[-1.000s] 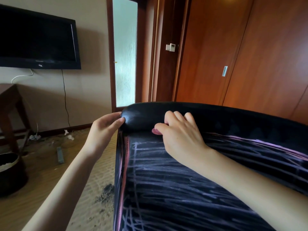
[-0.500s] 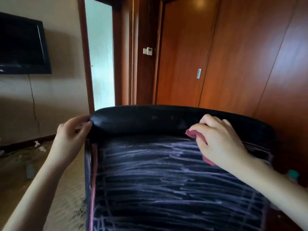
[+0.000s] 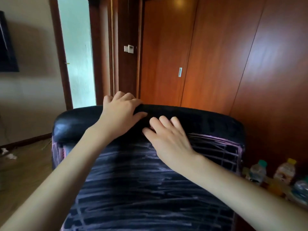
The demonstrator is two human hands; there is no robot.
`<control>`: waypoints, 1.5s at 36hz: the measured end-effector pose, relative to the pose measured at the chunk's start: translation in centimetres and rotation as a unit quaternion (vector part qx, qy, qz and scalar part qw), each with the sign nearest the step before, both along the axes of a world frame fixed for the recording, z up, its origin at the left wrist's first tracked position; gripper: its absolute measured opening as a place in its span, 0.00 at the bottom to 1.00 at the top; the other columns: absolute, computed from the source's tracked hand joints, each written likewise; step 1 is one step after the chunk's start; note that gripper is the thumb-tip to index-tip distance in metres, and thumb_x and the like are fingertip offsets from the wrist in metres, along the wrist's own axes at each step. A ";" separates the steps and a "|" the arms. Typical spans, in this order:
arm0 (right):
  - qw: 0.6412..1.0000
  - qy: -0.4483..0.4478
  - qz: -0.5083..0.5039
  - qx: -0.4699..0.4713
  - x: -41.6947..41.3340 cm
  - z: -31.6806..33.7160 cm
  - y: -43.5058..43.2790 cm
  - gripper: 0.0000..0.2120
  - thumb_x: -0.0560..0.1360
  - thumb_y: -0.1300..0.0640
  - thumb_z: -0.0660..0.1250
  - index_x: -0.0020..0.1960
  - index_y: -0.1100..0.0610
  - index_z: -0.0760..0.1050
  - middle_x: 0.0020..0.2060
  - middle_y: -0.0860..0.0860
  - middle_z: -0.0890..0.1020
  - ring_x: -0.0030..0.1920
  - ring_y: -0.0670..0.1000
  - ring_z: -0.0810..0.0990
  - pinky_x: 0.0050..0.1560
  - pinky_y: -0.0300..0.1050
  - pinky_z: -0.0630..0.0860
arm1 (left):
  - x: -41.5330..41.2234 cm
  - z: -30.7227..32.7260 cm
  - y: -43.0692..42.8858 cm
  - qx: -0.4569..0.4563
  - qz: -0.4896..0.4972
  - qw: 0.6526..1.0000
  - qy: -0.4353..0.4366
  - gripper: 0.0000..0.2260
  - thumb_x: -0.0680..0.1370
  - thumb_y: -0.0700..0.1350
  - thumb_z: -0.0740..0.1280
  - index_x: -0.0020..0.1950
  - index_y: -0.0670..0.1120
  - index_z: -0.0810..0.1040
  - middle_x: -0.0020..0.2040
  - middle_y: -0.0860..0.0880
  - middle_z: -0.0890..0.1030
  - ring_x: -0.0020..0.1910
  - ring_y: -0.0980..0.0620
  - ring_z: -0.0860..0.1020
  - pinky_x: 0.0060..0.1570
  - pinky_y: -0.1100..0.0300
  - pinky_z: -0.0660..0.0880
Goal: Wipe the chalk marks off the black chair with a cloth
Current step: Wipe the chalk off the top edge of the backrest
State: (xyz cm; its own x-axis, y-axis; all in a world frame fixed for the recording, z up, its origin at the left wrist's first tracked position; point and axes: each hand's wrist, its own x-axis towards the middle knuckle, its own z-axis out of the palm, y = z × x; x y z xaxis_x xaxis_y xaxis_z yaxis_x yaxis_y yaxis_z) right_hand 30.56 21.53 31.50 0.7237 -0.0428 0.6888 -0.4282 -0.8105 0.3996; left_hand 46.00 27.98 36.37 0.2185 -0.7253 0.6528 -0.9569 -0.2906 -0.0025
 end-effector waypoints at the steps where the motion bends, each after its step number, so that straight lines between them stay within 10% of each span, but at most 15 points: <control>1: 1.000 0.003 -0.008 0.006 -0.6 0.1 -0.4 0.19 0.62 0.68 0.58 0.47 0.59 0.80 0.42 0.54 0.75 0.42 0.56 0.71 0.43 0.48 0.58 | 0.0 0.1 -0.1 0.000 -0.003 1.000 0.001 0.18 0.78 0.58 0.60 0.66 0.54 0.74 0.62 0.51 0.74 0.64 0.48 0.66 0.59 0.48 0.60; 22: 0.996 -0.048 -0.044 0.059 -9.2 0.5 -3.8 0.17 0.62 0.70 0.74 0.48 0.56 0.83 0.38 0.52 0.74 0.38 0.56 0.74 0.39 0.49 0.67 | -0.1 -0.3 0.5 -0.045 -0.024 0.999 0.005 0.18 0.77 0.58 0.61 0.64 0.53 0.76 0.59 0.50 0.76 0.61 0.45 0.68 0.53 0.50 0.57; 31: 0.997 -0.010 0.015 0.081 -0.5 0.2 -0.1 0.17 0.68 0.65 0.53 0.45 0.57 0.79 0.41 0.53 0.73 0.41 0.54 0.71 0.42 0.47 0.58 | -0.9 -1.1 -0.4 -0.072 -0.034 0.997 0.002 0.18 0.79 0.57 0.60 0.65 0.53 0.76 0.59 0.51 0.77 0.61 0.46 0.71 0.56 0.49 0.59; 37: 0.994 -0.021 -0.009 0.104 -0.5 0.1 -1.3 0.14 0.56 0.67 0.73 0.41 0.58 0.79 0.39 0.53 0.72 0.39 0.56 0.72 0.39 0.47 0.64 | -0.9 -1.0 -0.7 -0.076 -0.033 0.997 0.009 0.16 0.77 0.56 0.63 0.63 0.53 0.77 0.58 0.52 0.78 0.60 0.47 0.71 0.55 0.51 0.57; 44: 0.996 -0.058 -0.008 0.066 -3.1 -0.3 -3.0 0.20 0.72 0.58 0.49 0.42 0.56 0.81 0.37 0.52 0.73 0.38 0.54 0.73 0.39 0.47 0.66 | -0.8 -0.9 -0.5 -0.069 -0.038 0.997 0.005 0.18 0.77 0.57 0.62 0.64 0.53 0.77 0.59 0.52 0.78 0.61 0.47 0.70 0.54 0.50 0.56; 48: 0.995 -0.067 -0.049 0.046 -5.1 -0.6 -4.5 0.08 0.69 0.65 0.67 0.44 0.55 0.81 0.38 0.51 0.71 0.38 0.54 0.72 0.40 0.47 0.63 | -0.8 -0.9 -0.5 -0.076 -0.045 0.996 0.007 0.17 0.77 0.57 0.62 0.63 0.52 0.77 0.58 0.51 0.78 0.60 0.46 0.71 0.54 0.50 0.56; 54: 0.993 -0.052 -0.076 0.068 -7.3 -0.7 -5.7 0.18 0.59 0.70 0.76 0.45 0.56 0.81 0.38 0.52 0.71 0.38 0.55 0.72 0.40 0.47 0.66 | -1.0 -1.0 -0.5 -0.082 -0.047 0.996 0.002 0.16 0.76 0.56 0.64 0.62 0.52 0.78 0.57 0.50 0.79 0.58 0.45 0.71 0.50 0.53 0.53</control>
State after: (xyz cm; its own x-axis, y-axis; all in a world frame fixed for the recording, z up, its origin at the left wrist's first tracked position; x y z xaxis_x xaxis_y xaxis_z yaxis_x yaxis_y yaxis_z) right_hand 23.24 15.86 30.81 0.6274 -0.2430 0.7398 -0.5823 -0.7772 0.2385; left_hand 45.02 27.48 35.40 0.1578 -0.6256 0.7640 -0.9796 -0.1968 0.0411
